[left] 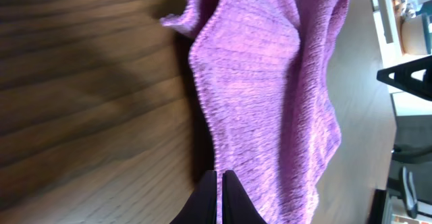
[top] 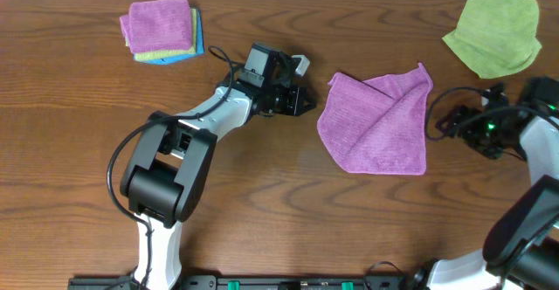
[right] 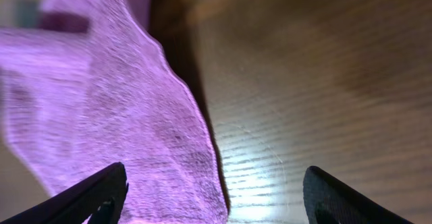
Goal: Fold the cloth
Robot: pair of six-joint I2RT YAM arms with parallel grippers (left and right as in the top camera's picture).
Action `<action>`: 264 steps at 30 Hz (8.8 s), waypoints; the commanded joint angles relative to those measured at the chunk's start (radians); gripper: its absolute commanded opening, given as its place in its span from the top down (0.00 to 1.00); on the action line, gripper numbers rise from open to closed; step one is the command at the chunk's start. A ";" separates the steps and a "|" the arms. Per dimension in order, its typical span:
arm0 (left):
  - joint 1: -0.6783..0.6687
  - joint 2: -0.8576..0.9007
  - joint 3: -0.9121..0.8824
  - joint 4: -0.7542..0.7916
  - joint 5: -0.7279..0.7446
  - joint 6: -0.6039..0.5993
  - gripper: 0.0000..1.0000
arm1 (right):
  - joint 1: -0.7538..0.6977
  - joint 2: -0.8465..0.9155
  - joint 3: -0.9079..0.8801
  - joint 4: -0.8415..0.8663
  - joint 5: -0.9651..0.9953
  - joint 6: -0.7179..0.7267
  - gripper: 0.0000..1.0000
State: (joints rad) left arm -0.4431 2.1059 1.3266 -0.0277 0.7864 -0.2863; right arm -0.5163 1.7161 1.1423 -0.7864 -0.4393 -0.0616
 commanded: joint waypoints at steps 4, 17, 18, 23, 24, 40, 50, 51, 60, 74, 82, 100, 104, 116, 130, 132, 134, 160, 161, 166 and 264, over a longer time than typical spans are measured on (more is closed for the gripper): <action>-0.003 0.040 0.018 0.039 0.027 -0.117 0.94 | -0.030 -0.015 -0.047 0.062 -0.239 -0.085 0.12; 0.001 0.115 0.018 0.149 0.103 -0.224 0.94 | -0.030 -0.013 -0.130 0.144 -0.228 -0.092 0.12; 0.002 0.116 0.018 0.160 0.103 -0.228 0.94 | -0.030 -0.013 -0.133 0.144 -0.213 -0.092 0.12; 0.005 0.140 0.018 0.191 0.110 -0.254 0.94 | -0.030 -0.013 -0.142 0.145 -0.159 -0.092 0.12; 0.005 0.150 0.019 0.200 0.122 -0.262 0.94 | -0.030 -0.012 -0.142 0.143 -0.145 -0.092 0.12; 0.006 0.224 0.019 0.326 0.241 -0.298 0.50 | -0.030 -0.013 -0.142 0.105 -0.064 -0.090 0.10; -0.005 0.224 0.019 0.325 0.265 -0.277 0.48 | -0.029 -0.012 -0.144 0.098 -0.052 -0.090 0.11; -0.009 0.224 0.019 0.326 0.265 -0.274 0.48 | -0.029 -0.013 -0.146 0.101 -0.050 -0.090 0.11; -0.023 0.224 0.019 0.347 0.288 -0.279 0.48 | -0.024 -0.012 -0.254 0.212 -0.082 -0.084 0.09; -0.023 0.224 0.019 0.427 0.369 -0.373 0.68 | -0.001 -0.012 -0.339 0.381 -0.227 0.022 0.06; -0.023 0.224 0.019 0.459 0.386 -0.429 0.75 | 0.085 -0.012 -0.340 0.383 -0.261 0.070 0.06; -0.021 0.224 0.047 0.499 0.443 -0.481 0.85 | 0.134 -0.012 -0.340 0.389 -0.114 0.110 0.12; -0.021 0.224 0.047 0.499 0.446 -0.482 0.86 | 0.134 -0.012 -0.340 0.403 -0.050 0.108 0.12; -0.022 0.224 0.047 0.499 0.445 -0.500 0.85 | 0.138 -0.003 -0.340 0.500 -0.038 0.136 0.14; -0.022 0.224 0.047 0.499 0.438 -0.500 0.85 | 0.138 0.148 -0.340 0.544 -0.285 0.151 0.37; -0.022 0.224 0.048 0.500 0.437 -0.500 0.87 | 0.138 0.149 -0.340 0.535 -0.302 0.157 0.70; -0.022 0.224 0.051 0.500 0.438 -0.500 0.94 | 0.138 0.148 -0.340 0.531 -0.303 0.173 0.91; 0.112 0.222 0.341 0.499 0.538 -0.575 0.94 | 0.289 0.137 0.094 0.495 -0.511 0.339 0.98; 0.116 0.222 0.360 0.499 0.542 -0.575 0.94 | 0.302 0.137 0.112 0.495 -0.505 0.339 0.98; 0.168 0.222 0.420 0.495 0.541 -0.586 0.94 | 0.329 0.137 0.183 0.496 -0.465 0.383 0.99; 0.229 0.163 0.412 -0.369 -0.069 0.325 0.05 | 0.468 0.087 0.193 0.222 -0.137 0.270 0.99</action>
State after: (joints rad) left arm -0.2070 2.3077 1.7332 -0.4175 0.7559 0.0101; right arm -0.0528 1.8294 1.3212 -0.5625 -0.5747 0.2005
